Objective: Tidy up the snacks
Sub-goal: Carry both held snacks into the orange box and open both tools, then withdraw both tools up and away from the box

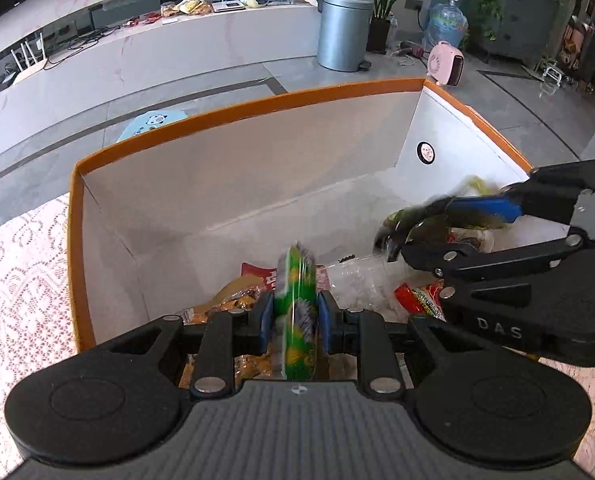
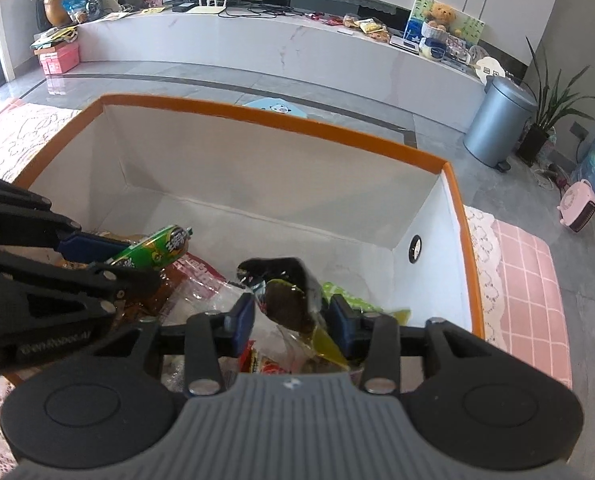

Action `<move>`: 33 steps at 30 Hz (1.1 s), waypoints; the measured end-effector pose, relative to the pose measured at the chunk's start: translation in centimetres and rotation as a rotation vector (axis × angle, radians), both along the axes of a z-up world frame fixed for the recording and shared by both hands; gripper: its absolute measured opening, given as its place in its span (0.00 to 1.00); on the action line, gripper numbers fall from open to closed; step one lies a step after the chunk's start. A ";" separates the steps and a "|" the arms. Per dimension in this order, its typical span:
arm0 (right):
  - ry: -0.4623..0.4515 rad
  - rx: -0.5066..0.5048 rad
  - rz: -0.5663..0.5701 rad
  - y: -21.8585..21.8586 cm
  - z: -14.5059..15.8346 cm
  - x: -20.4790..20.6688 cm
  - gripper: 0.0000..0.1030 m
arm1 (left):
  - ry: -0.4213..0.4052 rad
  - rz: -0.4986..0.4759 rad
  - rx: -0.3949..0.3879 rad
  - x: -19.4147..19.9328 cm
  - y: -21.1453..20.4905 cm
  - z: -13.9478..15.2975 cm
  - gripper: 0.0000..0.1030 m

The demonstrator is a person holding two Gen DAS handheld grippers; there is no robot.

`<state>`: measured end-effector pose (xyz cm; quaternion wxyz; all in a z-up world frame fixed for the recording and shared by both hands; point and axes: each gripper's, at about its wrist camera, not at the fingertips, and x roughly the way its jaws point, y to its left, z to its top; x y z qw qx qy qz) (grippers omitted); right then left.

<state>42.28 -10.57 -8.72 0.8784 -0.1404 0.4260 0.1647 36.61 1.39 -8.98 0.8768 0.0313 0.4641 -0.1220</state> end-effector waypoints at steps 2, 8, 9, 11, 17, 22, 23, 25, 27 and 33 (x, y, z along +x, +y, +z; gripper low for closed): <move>-0.008 0.007 0.001 -0.1 0.4 -0.2 0.50 | -0.015 0.008 -0.010 -0.2 0.2 0.6 0.41; -0.034 0.005 -0.029 -0.6 2.1 -1.5 0.68 | -0.086 0.046 -0.012 -2.0 1.3 3.4 0.63; -0.035 0.012 -0.036 -0.7 2.4 -1.7 0.68 | -0.094 0.053 -0.015 -2.3 1.4 3.8 0.63; -0.044 0.019 -0.049 -0.8 3.2 -2.4 0.70 | -0.118 0.073 -0.021 -3.0 1.7 4.9 0.65; -0.119 0.032 -0.071 -1.0 7.0 -5.7 0.82 | -0.300 0.139 -0.012 -7.9 1.5 9.3 0.72; -0.194 0.058 -0.081 -1.7 11.0 -9.6 0.90 | -0.431 0.205 0.030 -12.9 1.1 13.1 0.80; -0.208 0.062 -0.089 -1.9 11.8 -10.6 0.93 | -0.452 0.212 0.031 -13.7 0.9 13.7 0.83; -0.238 0.074 -0.108 -2.4 13.3 -12.7 0.94 | -0.495 0.208 0.017 -15.6 0.7 14.9 0.86; -0.258 0.090 -0.121 -2.9 14.4 -14.7 0.95 | -0.525 0.207 0.009 -17.4 0.6 15.7 0.87; -0.319 0.141 -0.148 -4.1 16.6 -21.2 0.96 | -0.557 0.228 0.015 -20.6 -0.1 16.6 0.93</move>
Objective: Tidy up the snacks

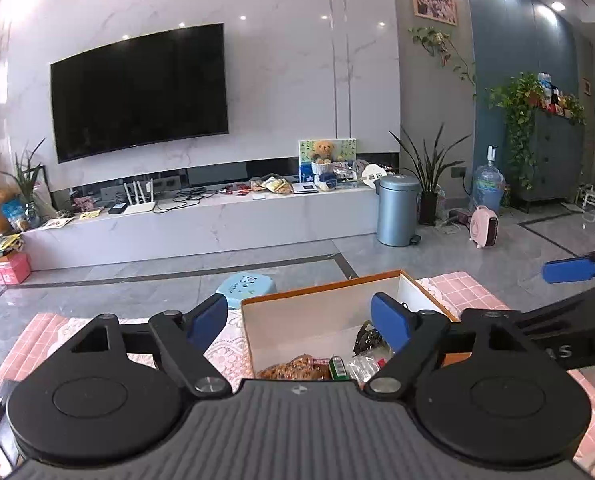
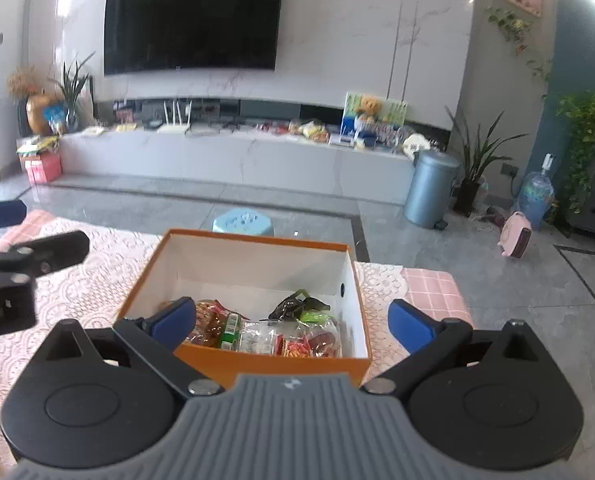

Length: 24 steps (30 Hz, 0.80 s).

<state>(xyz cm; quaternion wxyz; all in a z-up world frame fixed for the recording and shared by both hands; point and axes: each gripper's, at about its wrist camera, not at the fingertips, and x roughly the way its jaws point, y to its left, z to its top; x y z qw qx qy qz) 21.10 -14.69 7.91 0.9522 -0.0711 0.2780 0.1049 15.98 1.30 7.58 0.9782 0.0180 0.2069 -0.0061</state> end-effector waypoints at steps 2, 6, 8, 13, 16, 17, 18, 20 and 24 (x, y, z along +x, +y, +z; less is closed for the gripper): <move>-0.030 0.006 -0.014 -0.4 0.5 -2.2 0.96 | -0.002 0.002 -0.014 -0.9 0.2 -0.1 0.93; -0.083 0.041 -0.056 -1.2 0.6 -6.4 0.96 | -0.015 0.026 -0.030 -2.6 0.7 -0.8 0.93; -0.107 0.063 -0.085 -1.5 0.4 -8.4 0.96 | -0.017 0.035 -0.025 -3.4 0.7 -1.3 0.94; -0.133 0.114 -0.133 -2.1 -1.1 -12.5 0.97 | -0.031 0.056 -0.051 -5.9 0.7 -2.6 0.94; -0.141 0.126 -0.153 -2.4 -2.4 -14.5 0.96 | -0.021 0.026 -0.024 -6.8 -0.1 -3.8 0.94; -0.145 0.124 -0.162 -2.5 -2.9 -15.0 0.96 | -0.012 0.025 -0.016 -6.8 -0.3 -4.2 0.94; -0.150 0.122 -0.167 -2.5 -3.4 -15.4 0.97 | -0.008 0.028 -0.014 -7.1 -0.5 -4.6 0.94; -0.162 0.126 -0.185 -2.8 -4.1 -16.1 0.97 | 0.002 0.022 -0.009 -7.0 -0.8 -5.2 0.94; -0.156 0.141 -0.183 -2.9 -5.1 -16.7 0.96 | 0.020 0.007 0.012 -7.1 -1.2 -6.0 0.94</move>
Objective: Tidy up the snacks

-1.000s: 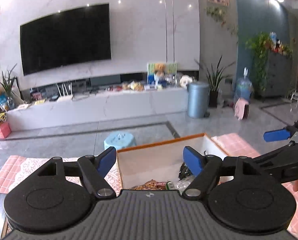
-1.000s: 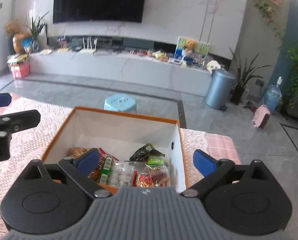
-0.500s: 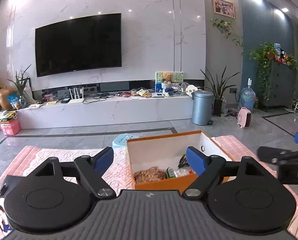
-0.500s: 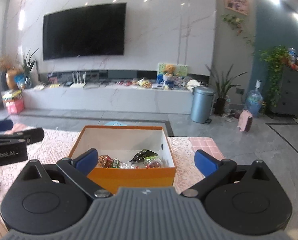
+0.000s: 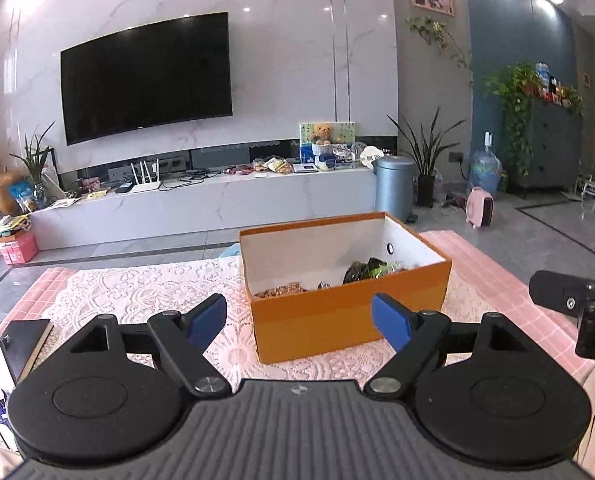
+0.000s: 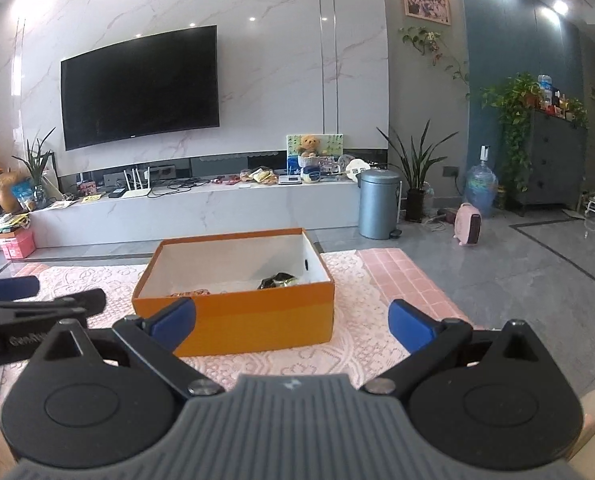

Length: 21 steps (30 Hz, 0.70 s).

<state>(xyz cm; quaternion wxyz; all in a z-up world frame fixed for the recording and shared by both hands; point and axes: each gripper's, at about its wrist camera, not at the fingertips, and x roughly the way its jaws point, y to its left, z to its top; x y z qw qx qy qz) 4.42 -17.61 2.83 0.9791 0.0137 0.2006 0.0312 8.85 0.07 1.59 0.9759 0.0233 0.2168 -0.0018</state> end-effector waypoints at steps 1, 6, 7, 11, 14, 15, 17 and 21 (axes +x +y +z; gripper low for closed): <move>-0.003 -0.003 0.001 0.1 -0.1 -0.1 0.96 | 0.002 -0.001 0.004 -0.1 -0.1 -0.1 0.94; -0.016 -0.022 -0.002 0.3 -0.5 0.4 0.97 | 0.023 -0.003 0.002 -0.2 -0.4 -0.8 0.94; -0.013 -0.020 -0.002 0.4 -0.8 0.5 0.96 | 0.032 -0.003 0.001 -0.1 -0.4 -0.9 0.94; 0.019 -0.021 -0.002 0.5 -1.6 1.0 0.96 | 0.058 -0.004 0.000 0.2 -0.4 -1.5 0.94; 0.030 -0.016 -0.008 0.3 -2.0 1.3 0.96 | 0.068 -0.007 -0.001 0.1 -0.4 -1.8 0.94; 0.031 -0.014 -0.010 0.3 -2.0 1.4 0.96 | 0.071 -0.008 -0.001 0.1 -0.4 -1.9 0.94; 0.034 -0.012 -0.013 0.2 -2.1 1.5 0.96 | 0.076 -0.011 -0.001 0.0 -0.5 -1.9 0.94; 0.045 -0.007 -0.007 0.2 -2.2 1.7 0.96 | 0.084 -0.011 0.002 -0.1 -0.5 -2.0 0.94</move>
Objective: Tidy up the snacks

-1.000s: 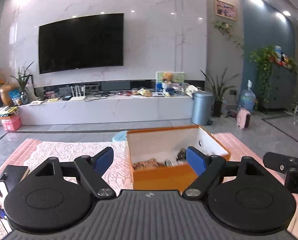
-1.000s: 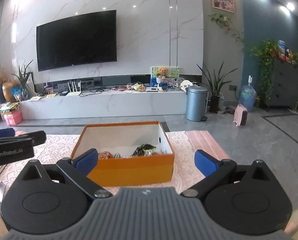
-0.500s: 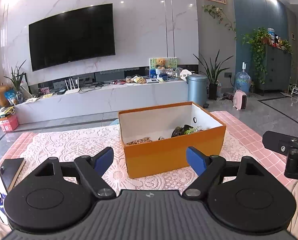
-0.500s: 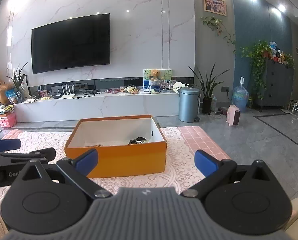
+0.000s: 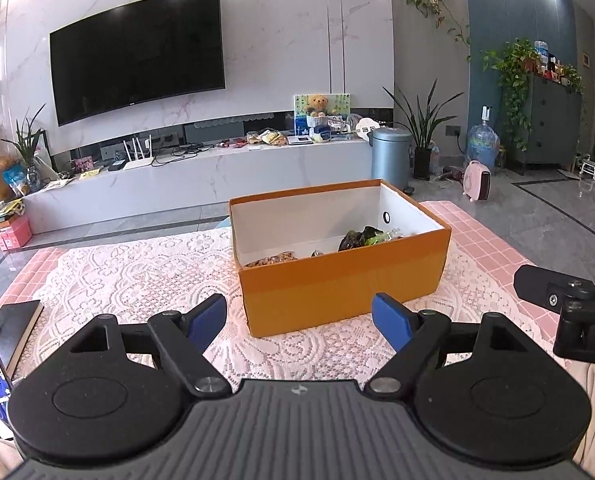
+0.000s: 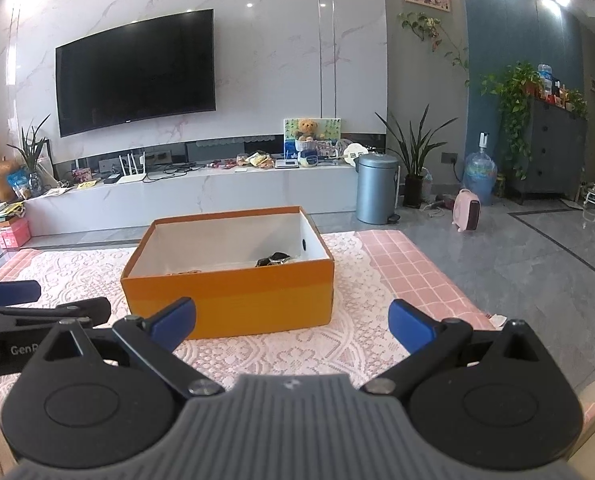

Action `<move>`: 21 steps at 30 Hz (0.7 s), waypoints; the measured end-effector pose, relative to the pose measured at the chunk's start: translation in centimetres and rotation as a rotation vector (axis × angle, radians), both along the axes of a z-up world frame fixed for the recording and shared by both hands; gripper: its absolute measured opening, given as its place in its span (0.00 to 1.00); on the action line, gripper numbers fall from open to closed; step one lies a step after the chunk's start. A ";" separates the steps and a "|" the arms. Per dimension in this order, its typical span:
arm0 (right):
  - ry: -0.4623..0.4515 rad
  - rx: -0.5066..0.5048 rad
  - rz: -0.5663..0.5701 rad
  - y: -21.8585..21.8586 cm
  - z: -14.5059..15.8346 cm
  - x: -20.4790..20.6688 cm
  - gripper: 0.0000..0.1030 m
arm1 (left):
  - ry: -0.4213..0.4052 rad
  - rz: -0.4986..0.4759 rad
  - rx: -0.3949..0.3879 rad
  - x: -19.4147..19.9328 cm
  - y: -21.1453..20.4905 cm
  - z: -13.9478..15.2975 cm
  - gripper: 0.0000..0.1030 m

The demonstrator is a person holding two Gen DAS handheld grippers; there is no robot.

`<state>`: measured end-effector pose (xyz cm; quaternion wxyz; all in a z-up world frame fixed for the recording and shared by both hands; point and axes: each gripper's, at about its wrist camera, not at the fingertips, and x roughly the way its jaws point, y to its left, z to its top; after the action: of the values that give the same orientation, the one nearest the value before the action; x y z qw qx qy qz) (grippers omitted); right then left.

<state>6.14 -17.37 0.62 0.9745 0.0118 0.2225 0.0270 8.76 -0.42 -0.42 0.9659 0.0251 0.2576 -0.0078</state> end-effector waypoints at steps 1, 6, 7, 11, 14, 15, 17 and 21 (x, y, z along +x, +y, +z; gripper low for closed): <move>0.000 0.001 0.007 0.0 0.0 0.0 0.97 | 0.001 0.000 0.000 -0.1 0.0 0.0 0.94; 0.004 -0.008 0.026 0.5 -0.1 0.0 0.96 | 0.001 0.000 0.002 0.0 0.1 0.1 0.94; 0.003 -0.009 0.028 0.5 -0.1 0.1 0.96 | 0.002 0.000 0.002 0.0 0.2 0.2 0.94; -0.004 -0.009 0.039 0.6 -0.1 -0.2 0.96 | 0.002 0.000 0.003 0.0 0.2 0.2 0.94; -0.005 -0.010 0.045 0.4 -0.3 -0.4 0.96 | 0.000 0.000 0.005 -0.1 0.3 0.2 0.94; -0.004 -0.010 0.046 0.4 -0.3 -0.3 0.96 | 0.000 0.000 0.006 0.1 0.3 0.2 0.94; -0.004 -0.012 0.048 0.4 -0.3 -0.3 0.96 | -0.001 0.000 0.007 0.0 0.3 0.2 0.94; -0.002 -0.014 0.053 0.5 -0.4 -0.3 0.96 | 0.001 0.000 0.005 0.0 0.4 0.2 0.94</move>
<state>5.86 -16.85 0.26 0.9737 -0.0008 0.2218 0.0513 8.77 -0.05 -0.21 0.9657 0.0277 0.2581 -0.0069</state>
